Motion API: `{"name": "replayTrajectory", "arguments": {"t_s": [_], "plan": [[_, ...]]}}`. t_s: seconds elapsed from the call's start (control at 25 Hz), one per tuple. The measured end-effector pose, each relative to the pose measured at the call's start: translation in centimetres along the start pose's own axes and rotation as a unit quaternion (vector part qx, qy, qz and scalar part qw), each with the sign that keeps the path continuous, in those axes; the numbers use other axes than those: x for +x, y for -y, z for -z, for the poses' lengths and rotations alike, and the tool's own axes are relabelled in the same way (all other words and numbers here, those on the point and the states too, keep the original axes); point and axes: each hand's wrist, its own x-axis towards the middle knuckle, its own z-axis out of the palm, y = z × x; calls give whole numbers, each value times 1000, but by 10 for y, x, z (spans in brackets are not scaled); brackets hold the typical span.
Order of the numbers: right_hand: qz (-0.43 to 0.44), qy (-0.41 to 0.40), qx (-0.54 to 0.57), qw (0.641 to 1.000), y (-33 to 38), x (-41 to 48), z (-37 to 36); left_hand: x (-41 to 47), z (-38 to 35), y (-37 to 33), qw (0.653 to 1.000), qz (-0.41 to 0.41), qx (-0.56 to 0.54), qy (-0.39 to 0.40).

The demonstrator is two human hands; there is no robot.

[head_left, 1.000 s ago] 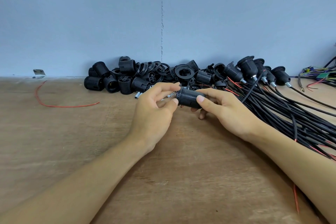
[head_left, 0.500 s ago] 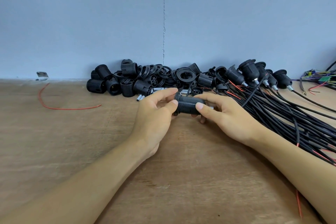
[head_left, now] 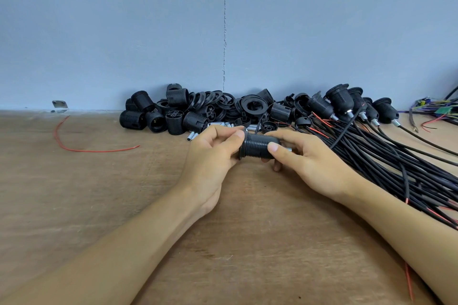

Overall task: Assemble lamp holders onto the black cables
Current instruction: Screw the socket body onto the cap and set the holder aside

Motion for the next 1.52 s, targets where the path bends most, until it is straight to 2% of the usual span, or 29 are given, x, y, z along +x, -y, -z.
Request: {"name": "replayTrajectory", "arguments": {"t_s": [0.28, 0.4, 0.52, 0.68, 0.84, 1.16, 1.4, 1.52], "plan": [[2, -7, -5, 1000, 1, 0, 0, 6, 6, -1, 999, 38, -1, -9], [4, -14, -5, 1000, 1, 0, 0, 7, 8, -1, 996, 57, 34, 58], [0, -17, -4, 1000, 0, 0, 0, 5, 7, 2, 988, 12, 102, 111], [-15, -20, 25, 999, -1, 2, 0, -1, 5, 4, 983, -49, 155, 90], [-26, -24, 47, 998, -2, 3, -1, -3, 5, 6, 980, -80, 162, 84], [-12, -15, 52, 998, -3, 3, 0, 0, 6, 6, 986, -70, 146, 32], [-4, -23, 82, 996, -2, 3, 3, 0, 8, 7, 978, -87, 184, 37], [8, -21, 43, 999, 1, 1, 4, 1, 9, 7, 975, -71, 208, 33]]}}
